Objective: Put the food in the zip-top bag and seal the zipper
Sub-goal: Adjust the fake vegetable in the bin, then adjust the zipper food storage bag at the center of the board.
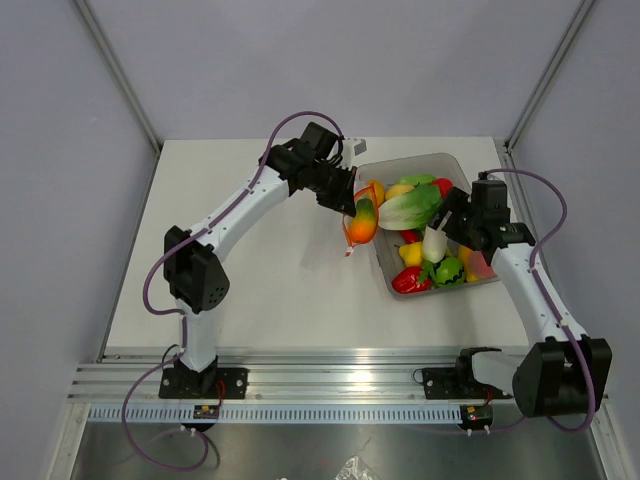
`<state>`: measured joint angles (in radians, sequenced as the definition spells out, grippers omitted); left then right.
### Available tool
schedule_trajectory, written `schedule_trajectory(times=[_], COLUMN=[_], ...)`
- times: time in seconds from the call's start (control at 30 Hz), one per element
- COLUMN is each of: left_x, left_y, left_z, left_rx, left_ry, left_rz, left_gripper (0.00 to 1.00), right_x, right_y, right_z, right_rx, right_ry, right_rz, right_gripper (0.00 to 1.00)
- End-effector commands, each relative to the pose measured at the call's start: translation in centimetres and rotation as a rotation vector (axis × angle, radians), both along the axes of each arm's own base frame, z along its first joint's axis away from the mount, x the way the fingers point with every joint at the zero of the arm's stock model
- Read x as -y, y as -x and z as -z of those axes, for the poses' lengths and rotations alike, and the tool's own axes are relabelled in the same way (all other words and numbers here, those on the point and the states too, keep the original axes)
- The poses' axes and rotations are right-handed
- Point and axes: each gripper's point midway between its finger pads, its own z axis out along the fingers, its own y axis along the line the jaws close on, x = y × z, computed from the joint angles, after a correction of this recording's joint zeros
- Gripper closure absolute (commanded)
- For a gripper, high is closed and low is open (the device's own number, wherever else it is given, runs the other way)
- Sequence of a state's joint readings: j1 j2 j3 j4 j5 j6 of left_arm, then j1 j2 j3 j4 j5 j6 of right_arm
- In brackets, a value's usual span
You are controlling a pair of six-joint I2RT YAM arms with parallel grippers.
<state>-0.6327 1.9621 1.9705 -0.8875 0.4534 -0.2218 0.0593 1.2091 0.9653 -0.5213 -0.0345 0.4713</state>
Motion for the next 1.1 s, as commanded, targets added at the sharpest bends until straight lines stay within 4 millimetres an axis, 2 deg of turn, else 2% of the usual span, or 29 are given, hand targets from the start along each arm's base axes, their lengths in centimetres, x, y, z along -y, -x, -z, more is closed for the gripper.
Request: schedule_trajectory(times=[0.0, 0.1, 0.13, 0.23, 0.27, 0.33, 0.43, 0.67, 0.77, 0.93, 0.97, 1.07], left_x=[0.2, 0.1, 0.2, 0.2, 0.1, 0.1, 0.1, 0.1, 0.1, 0.2, 0.1, 0.1], left_y=[0.0, 0.0, 0.0, 0.0, 0.0, 0.0, 0.0, 0.0, 0.0, 0.1, 0.1, 0.1], left_z=[-4.9, -4.9, -5.0, -5.0, -5.0, -5.0, -5.1, -5.2, -5.4, -5.3, -5.3, -5.3], left_rx=[0.093, 0.095, 0.096, 0.093, 0.094, 0.094, 0.096, 0.096, 0.097, 0.094, 0.094, 0.095], left_ry=[0.1, 0.098, 0.101, 0.101, 0.1, 0.1, 0.098, 0.1, 0.103, 0.103, 0.102, 0.103], left_rz=[0.006, 0.005, 0.005, 0.005, 0.003, 0.003, 0.003, 0.002, 0.004, 0.007, 0.008, 0.008], left_gripper=[1.0, 1.0, 1.0, 1.0, 1.0, 1.0, 1.0, 1.0, 1.0, 1.0, 1.0, 1.0], right_x=[-1.5, -3.8, -5.5, -8.6, -9.1, -10.6, -11.9, -14.8, -15.1, -16.6, -16.9, -17.1], right_y=[-0.6, -0.5, -0.4, -0.7, -0.9, -1.3, -1.7, -2.4, -2.8, -3.3, -3.5, -4.1], right_z=[-6.2, -6.3, -6.2, -5.5, -4.8, -5.0, -4.5, -1.5, -0.3, 0.3, 0.5, 0.7], right_rx=[0.173, 0.168, 0.171, 0.157, 0.135, 0.149, 0.126, 0.049, 0.031, 0.042, 0.041, 0.045], right_ry=[-0.048, -0.084, -0.102, -0.16, -0.184, -0.239, -0.254, -0.25, -0.222, -0.269, -0.288, -0.305], right_rz=[-0.02, -0.068, -0.114, -0.188, -0.188, -0.231, -0.262, -0.325, -0.307, -0.333, -0.328, -0.309], right_gripper=[0.22, 0.26, 0.29, 0.32, 0.34, 0.37, 0.39, 0.41, 0.41, 0.45, 0.48, 0.86])
